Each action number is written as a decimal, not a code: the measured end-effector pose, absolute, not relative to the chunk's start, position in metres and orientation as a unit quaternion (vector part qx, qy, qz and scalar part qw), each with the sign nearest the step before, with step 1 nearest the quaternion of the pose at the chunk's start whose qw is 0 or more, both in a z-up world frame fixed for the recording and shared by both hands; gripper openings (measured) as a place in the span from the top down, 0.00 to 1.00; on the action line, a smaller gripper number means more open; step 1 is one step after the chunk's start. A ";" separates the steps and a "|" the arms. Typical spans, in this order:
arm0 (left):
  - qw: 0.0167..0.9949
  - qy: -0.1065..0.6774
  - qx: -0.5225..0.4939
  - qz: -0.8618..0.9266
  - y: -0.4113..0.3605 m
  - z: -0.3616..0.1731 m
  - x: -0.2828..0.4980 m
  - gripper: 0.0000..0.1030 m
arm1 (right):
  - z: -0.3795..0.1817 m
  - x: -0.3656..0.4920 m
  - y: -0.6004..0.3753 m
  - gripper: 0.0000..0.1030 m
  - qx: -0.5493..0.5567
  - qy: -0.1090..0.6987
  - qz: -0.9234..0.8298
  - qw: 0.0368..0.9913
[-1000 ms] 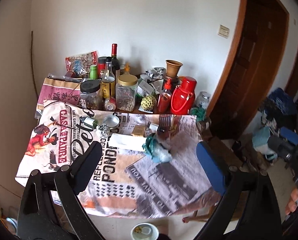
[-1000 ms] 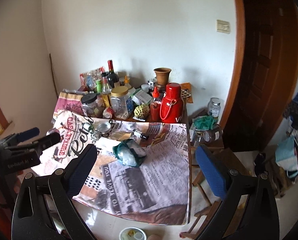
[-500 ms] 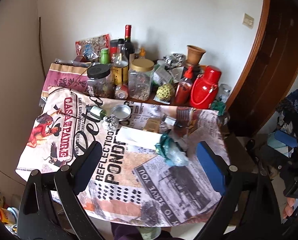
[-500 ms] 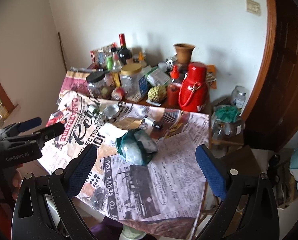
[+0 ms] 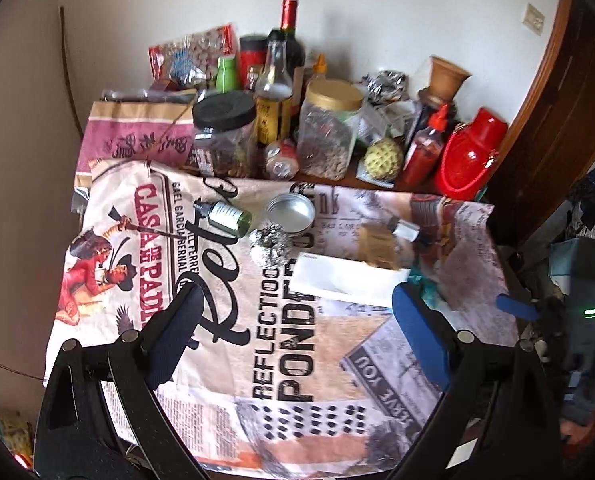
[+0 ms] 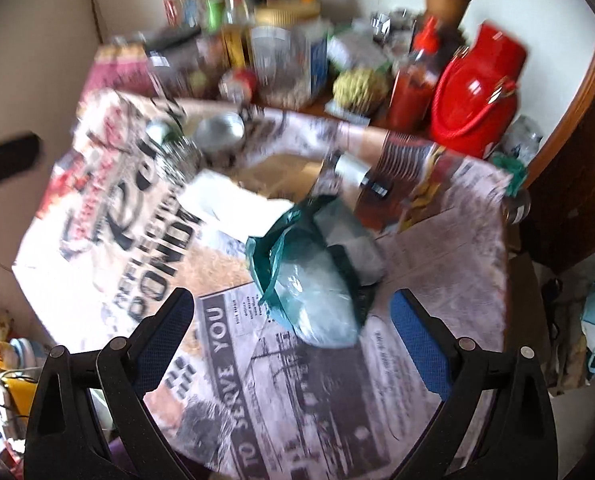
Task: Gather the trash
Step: 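Grasp the cardboard box piece with the left tool while the right tool grasps the green plastic bag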
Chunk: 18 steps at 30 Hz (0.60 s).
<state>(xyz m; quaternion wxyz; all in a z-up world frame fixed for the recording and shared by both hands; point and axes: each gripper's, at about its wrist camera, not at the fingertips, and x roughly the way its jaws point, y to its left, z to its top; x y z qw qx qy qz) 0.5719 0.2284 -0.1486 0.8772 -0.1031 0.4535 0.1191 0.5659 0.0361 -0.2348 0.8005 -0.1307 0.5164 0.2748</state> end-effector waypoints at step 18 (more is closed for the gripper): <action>0.827 0.545 -0.135 0.019 0.217 -0.229 0.655 0.08 | -0.273 0.602 0.016 0.52 -0.041 0.592 0.242 0.767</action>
